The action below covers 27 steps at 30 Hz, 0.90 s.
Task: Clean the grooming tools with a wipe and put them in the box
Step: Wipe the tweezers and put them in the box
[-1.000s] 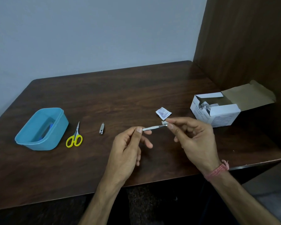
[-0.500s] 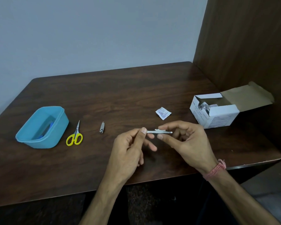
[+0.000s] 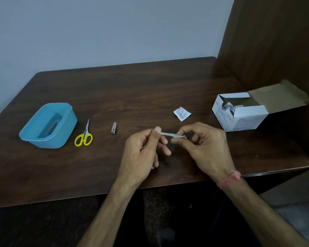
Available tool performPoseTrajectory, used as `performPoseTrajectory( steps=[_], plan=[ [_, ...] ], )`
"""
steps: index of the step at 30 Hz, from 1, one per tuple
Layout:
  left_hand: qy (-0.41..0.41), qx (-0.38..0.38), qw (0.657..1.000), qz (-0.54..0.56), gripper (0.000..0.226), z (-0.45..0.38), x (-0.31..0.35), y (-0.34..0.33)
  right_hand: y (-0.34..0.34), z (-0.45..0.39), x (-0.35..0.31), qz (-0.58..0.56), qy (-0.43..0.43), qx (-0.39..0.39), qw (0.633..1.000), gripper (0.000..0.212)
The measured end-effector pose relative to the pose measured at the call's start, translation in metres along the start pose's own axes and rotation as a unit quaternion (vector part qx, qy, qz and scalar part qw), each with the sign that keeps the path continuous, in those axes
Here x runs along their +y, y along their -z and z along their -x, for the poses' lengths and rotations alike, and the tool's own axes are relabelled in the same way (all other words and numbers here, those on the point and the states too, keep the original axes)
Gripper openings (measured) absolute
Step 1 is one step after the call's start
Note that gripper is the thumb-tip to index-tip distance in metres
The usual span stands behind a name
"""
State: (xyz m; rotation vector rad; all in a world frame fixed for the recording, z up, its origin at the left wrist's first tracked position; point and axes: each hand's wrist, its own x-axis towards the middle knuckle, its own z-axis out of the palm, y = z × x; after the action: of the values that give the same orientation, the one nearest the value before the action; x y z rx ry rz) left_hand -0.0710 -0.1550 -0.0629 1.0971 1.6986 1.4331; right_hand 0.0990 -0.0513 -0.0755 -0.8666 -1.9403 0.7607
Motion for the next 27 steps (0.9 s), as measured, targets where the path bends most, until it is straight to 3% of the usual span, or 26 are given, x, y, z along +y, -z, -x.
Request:
performPoseTrajectory(
  steps=[7,18,27],
  plan=[
    [-0.009,0.054,0.997,0.052,0.039,-0.003,-0.004,0.002,-0.001,-0.002,0.011,-0.002,-0.076,0.114,0.991,0.021],
    [-0.029,-0.038,0.998,-0.044,0.022,0.0,-0.006,0.002,0.002,0.005,0.003,-0.024,-0.018,0.047,0.998,0.018],
    [-0.017,0.02,1.0,0.007,0.02,-0.006,-0.008,0.001,0.0,0.006,0.0,-0.016,0.02,0.018,1.0,0.014]
  ],
)
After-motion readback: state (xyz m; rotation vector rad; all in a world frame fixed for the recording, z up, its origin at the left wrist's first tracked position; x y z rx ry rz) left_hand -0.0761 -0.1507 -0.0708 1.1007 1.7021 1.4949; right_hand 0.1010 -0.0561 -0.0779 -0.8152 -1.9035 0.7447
